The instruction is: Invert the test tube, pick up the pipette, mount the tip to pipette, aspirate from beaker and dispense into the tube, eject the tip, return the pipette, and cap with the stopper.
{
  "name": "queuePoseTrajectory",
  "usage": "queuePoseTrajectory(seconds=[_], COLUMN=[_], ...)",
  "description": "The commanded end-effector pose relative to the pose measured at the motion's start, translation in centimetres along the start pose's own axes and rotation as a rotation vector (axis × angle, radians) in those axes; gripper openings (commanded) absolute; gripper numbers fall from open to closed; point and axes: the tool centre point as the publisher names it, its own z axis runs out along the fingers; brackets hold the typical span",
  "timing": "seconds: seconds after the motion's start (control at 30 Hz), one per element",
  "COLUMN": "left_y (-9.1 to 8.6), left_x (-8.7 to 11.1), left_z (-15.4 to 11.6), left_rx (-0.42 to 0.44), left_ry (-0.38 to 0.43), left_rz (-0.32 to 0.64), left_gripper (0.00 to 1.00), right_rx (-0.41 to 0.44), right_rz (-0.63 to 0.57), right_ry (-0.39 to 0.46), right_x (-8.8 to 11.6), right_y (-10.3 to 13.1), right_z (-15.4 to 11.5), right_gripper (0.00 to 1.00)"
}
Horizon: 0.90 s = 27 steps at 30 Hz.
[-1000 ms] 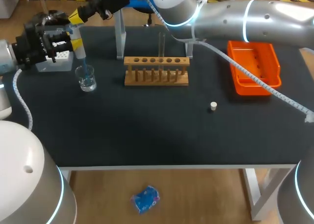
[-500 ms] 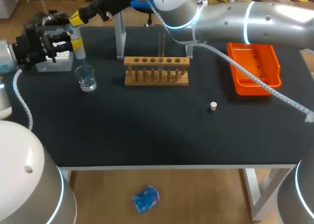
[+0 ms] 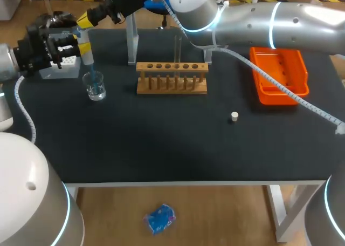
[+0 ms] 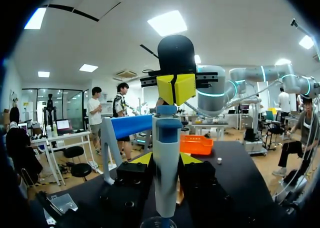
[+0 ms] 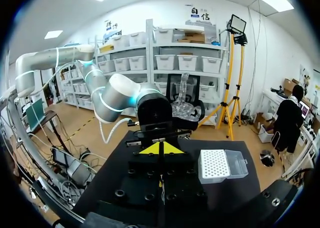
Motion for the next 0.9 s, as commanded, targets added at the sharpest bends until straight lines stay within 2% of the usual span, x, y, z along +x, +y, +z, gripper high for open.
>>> queuePoseTrajectory(seconds=[0.03, 0.9], left_y=[-0.5, -0.5], left_x=[-0.1, -0.1], left_z=[-0.1, -0.1], left_rx=[0.002, 0.002], left_ry=[-0.001, -0.001], left_rz=[0.001, 0.001], left_gripper=[0.00, 0.00], right_rx=[0.002, 0.004], right_rz=[-0.001, -0.031], right_ry=[0.001, -0.004], right_x=[0.0, -0.5], right_y=[-0.3, 0.9], right_z=[0.1, -0.3], right_gripper=[0.00, 0.00])
